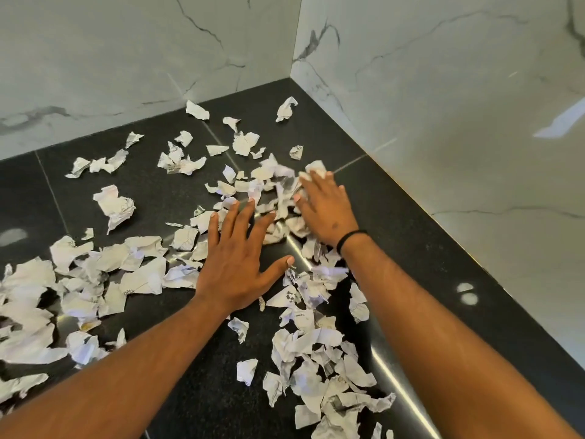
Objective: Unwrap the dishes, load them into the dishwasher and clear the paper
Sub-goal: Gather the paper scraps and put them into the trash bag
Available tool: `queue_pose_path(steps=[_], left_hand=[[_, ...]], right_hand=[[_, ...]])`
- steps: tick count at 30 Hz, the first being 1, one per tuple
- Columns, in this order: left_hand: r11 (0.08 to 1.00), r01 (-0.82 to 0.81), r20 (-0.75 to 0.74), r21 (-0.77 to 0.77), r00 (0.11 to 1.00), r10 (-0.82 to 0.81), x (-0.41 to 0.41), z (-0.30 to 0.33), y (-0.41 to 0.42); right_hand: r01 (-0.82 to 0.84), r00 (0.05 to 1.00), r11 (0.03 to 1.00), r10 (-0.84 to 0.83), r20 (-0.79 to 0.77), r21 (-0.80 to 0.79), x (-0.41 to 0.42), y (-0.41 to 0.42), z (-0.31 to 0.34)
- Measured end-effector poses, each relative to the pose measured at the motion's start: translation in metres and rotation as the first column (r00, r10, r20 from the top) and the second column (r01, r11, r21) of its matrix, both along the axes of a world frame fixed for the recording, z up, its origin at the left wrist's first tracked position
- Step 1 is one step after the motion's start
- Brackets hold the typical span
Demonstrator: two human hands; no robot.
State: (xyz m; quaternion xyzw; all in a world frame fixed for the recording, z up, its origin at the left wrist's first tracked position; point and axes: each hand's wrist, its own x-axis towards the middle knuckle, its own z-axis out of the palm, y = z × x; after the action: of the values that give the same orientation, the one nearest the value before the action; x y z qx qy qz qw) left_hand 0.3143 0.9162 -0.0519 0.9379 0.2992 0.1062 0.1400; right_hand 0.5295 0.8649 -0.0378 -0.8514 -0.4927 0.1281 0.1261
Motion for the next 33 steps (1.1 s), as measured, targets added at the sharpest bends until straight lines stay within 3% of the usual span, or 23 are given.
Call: queue_pose_path(steps=[3, 5, 7, 10, 14, 19, 24, 27, 31, 33], left_hand=[[1.0, -0.009, -0.001, 0.009, 1.0, 0.009, 0.0, -0.001, 0.0], [1.0, -0.017, -0.01, 0.005, 1.0, 0.018, 0.001, 0.0, 0.0], [1.0, -0.021, -0.02, 0.0, 1.0, 0.021, 0.001, 0.001, -0.001], [1.0, -0.026, -0.027, -0.004, 0.999, 0.026, 0.001, 0.001, 0.0], [0.999, -0.039, -0.026, -0.014, 0.999, 0.039, 0.001, 0.001, 0.001], [0.995, -0.089, -0.031, -0.046, 0.996, 0.088, 0.003, 0.002, 0.001], [0.995, -0.085, -0.057, -0.045, 0.995, 0.083, 0.003, 0.002, 0.001], [0.995, -0.082, -0.069, -0.061, 0.995, 0.078, 0.001, 0.003, 0.001], [0.993, -0.092, -0.065, -0.074, 0.994, 0.087, 0.002, 0.003, 0.002], [0.993, -0.091, -0.062, -0.079, 0.994, 0.086, 0.002, 0.002, 0.002]], right_hand=[[-0.036, 0.999, 0.984, 0.03, 0.036, 0.174, -0.022, -0.001, -0.002], [0.03, 0.996, 0.944, -0.056, 0.071, 0.328, -0.02, 0.011, 0.004], [0.091, 0.993, 0.922, -0.11, 0.03, 0.375, -0.008, 0.03, 0.011], [0.118, 0.989, 0.977, -0.101, -0.105, 0.175, 0.016, 0.065, 0.017], [0.035, 0.999, 0.995, -0.034, 0.016, -0.096, 0.011, 0.091, 0.005], [-0.088, 0.989, 0.996, 0.084, 0.125, 0.029, -0.047, 0.083, 0.001], [0.039, 0.966, 0.965, -0.103, 0.238, 0.258, -0.029, 0.106, 0.022], [0.074, 0.964, 0.986, -0.109, 0.241, 0.151, 0.008, 0.14, 0.028], [0.068, 0.996, 0.992, -0.061, 0.064, -0.107, 0.055, 0.18, 0.023], [0.048, 0.998, 0.982, -0.039, 0.053, -0.183, 0.052, 0.185, 0.017]])
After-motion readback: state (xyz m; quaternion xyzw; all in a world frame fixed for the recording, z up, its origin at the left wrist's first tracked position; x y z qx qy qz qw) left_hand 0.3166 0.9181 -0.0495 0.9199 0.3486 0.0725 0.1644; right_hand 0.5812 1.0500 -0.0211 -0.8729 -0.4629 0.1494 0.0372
